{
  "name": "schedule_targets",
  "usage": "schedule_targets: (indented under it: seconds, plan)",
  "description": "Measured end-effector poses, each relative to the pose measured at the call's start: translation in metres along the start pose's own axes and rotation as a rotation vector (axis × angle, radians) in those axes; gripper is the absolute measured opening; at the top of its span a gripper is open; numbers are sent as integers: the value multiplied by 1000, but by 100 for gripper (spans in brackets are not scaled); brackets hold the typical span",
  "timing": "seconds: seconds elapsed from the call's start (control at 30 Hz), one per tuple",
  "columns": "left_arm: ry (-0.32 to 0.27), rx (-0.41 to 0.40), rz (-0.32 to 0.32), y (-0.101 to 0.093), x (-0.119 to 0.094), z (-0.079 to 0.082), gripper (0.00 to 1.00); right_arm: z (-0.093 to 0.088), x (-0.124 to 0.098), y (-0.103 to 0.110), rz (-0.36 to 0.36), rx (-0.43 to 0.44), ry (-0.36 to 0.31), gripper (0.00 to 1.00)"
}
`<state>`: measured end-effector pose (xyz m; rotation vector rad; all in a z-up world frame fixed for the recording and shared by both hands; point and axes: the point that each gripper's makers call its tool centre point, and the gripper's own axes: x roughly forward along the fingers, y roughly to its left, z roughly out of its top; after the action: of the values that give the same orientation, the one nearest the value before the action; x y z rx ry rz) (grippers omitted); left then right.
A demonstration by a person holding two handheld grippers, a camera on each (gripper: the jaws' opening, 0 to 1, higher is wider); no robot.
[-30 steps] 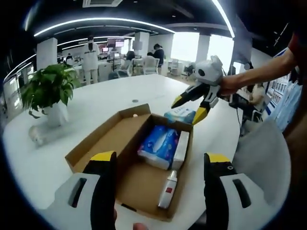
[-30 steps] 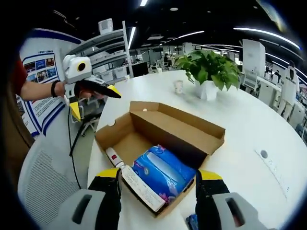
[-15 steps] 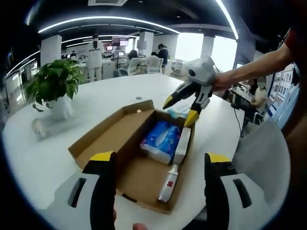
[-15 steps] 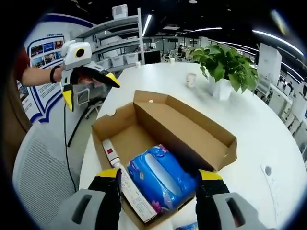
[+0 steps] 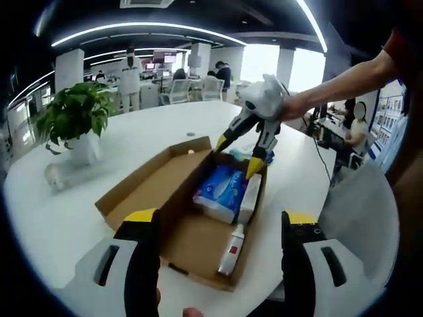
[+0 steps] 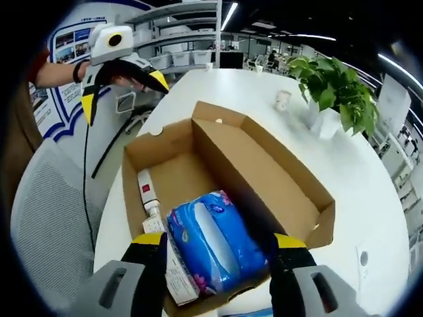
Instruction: Operate the shoe box by opening the lid, removing the specified soft item, and placing it in the target area until the item is outside and the box remains undamaged.
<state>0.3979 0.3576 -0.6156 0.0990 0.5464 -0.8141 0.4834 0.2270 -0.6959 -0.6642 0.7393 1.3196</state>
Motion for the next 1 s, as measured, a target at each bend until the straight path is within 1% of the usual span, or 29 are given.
schedule_targets:
  seconds: [0.07,0.23,0.4,0.57,0.67,0.77,0.93,1.0]
  plan:
    - [1,0,-2,0,0,-1,75,-1,2,0,8,-26,22,61]
    - [6,5,-3,-3,-1,-3,75,-13,14,-1,30,-139,118,62]
    - [20,17,-5,-4,0,-8,75,-15,25,-7,41,-166,140,62]
    - [29,21,-6,-5,0,-11,75,-17,34,-11,54,-228,182,63]
    - [30,19,-12,-8,-2,-13,74,-21,41,-9,82,-241,204,62]
    - [38,25,-16,-10,-4,-16,74,-28,48,-6,108,-291,250,64]
    - [37,25,-16,-11,-6,-17,75,-30,57,-2,122,-325,281,62]
    - [37,24,-13,-11,-7,-18,75,-34,64,-1,134,-337,295,62]
